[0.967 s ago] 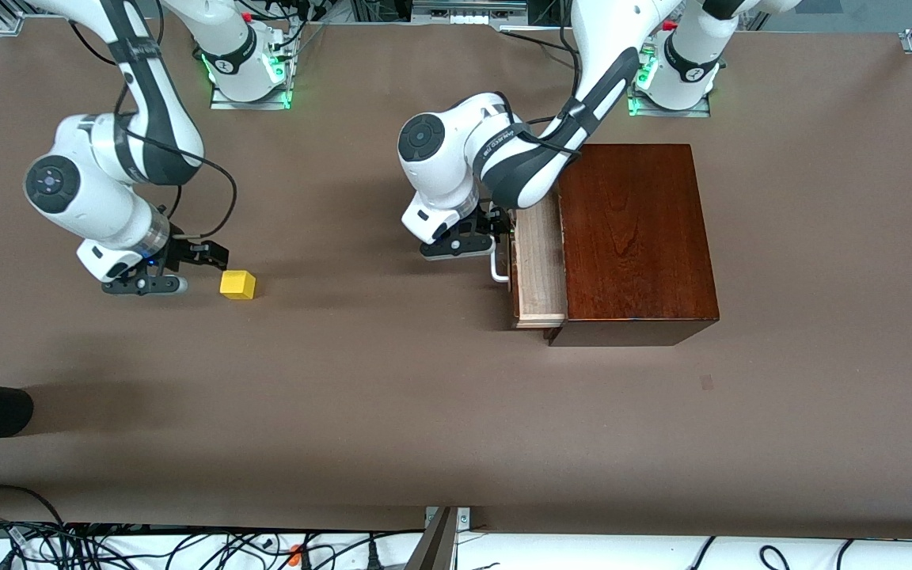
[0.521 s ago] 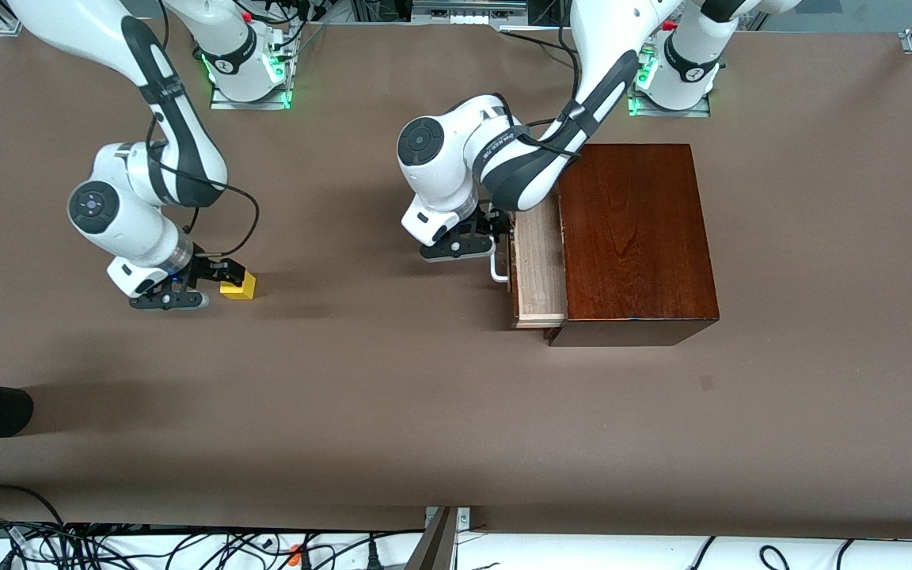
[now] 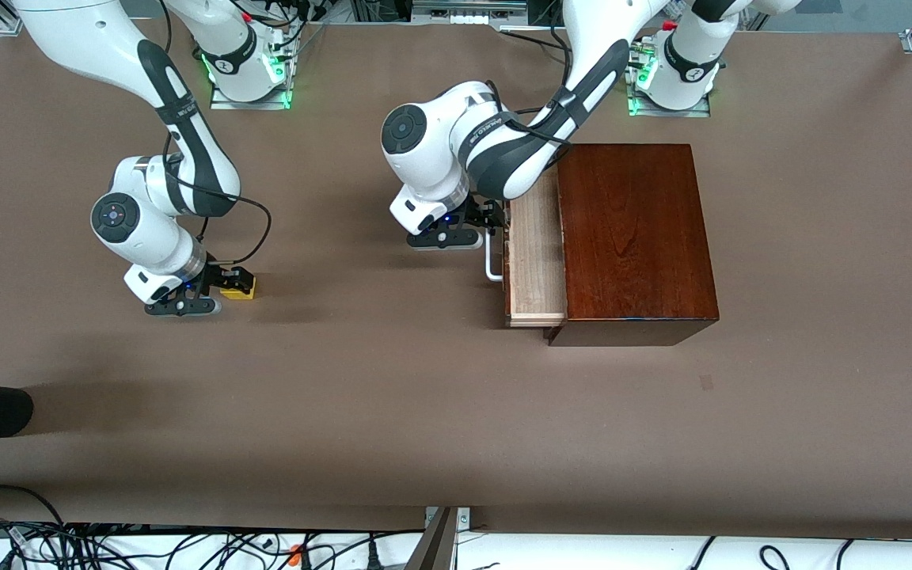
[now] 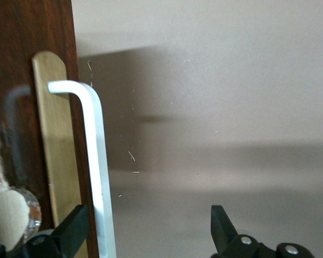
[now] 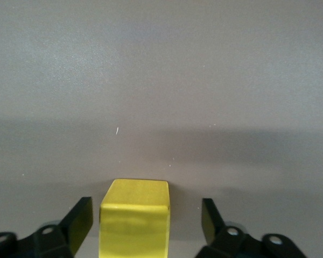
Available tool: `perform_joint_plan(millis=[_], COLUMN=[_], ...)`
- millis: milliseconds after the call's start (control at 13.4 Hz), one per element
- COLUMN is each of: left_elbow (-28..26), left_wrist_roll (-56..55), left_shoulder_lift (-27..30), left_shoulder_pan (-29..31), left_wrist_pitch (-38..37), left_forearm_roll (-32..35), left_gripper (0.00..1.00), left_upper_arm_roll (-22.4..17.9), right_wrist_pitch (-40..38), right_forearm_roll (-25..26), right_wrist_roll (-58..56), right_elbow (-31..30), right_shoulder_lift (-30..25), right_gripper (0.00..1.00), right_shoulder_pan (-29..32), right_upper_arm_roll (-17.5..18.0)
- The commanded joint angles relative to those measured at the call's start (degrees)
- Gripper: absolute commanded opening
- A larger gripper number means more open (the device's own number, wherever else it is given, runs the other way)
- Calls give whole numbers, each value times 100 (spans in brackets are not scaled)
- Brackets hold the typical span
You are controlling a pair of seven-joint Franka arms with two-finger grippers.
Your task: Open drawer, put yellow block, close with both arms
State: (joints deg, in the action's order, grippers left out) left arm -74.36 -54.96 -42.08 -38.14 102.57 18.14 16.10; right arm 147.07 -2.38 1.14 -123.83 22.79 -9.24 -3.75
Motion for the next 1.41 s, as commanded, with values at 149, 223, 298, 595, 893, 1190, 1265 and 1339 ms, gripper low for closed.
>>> perform_joint_plan(millis=[149,223,298,595,893,1190,1265,1339], left_elbow=[387,387,387,378,378,230,2,-417], left_wrist_roll=[179,214,318,1318,2338,2849,3138,3323], left_shoulder_lift=[435,637,813,1552,2088,2571,2764,3036], left_shoulder_pan=[420,578,701,1404,2256,3240,3260,3243], left_wrist_pitch=[-307,-447,-657,-1492,-2064,-2320,-2303,-2190], left_forearm_roll=[-537,-731,-846,-1005,-1207,-1637,-1795,-2066], left_gripper=[100,100,100,100,100,100,100,100], left_upper_arm_roll=[86,86,86,86,86,-10,-350,-684], right_wrist_pitch=[251,330,339,269,51,-766,-959,-1248], right_forearm_roll=[-122,-122,-122,-113,-104,-61,1,10], right_wrist_roll=[26,26,26,26,-79,-79,-88,-88], right_elbow=[-281,-343,-361,-370,-300,51,139,305], right_shoulder_lift=[-55,-55,-64,-134,-231,-678,-818,-907], right_gripper=[83,83,83,50,15,15,15,15], right_shoulder_pan=[-7,-7,-7,-7,-7,-7,-7,-7], right_upper_arm_roll=[76,76,102,111,225,953,1251,1515])
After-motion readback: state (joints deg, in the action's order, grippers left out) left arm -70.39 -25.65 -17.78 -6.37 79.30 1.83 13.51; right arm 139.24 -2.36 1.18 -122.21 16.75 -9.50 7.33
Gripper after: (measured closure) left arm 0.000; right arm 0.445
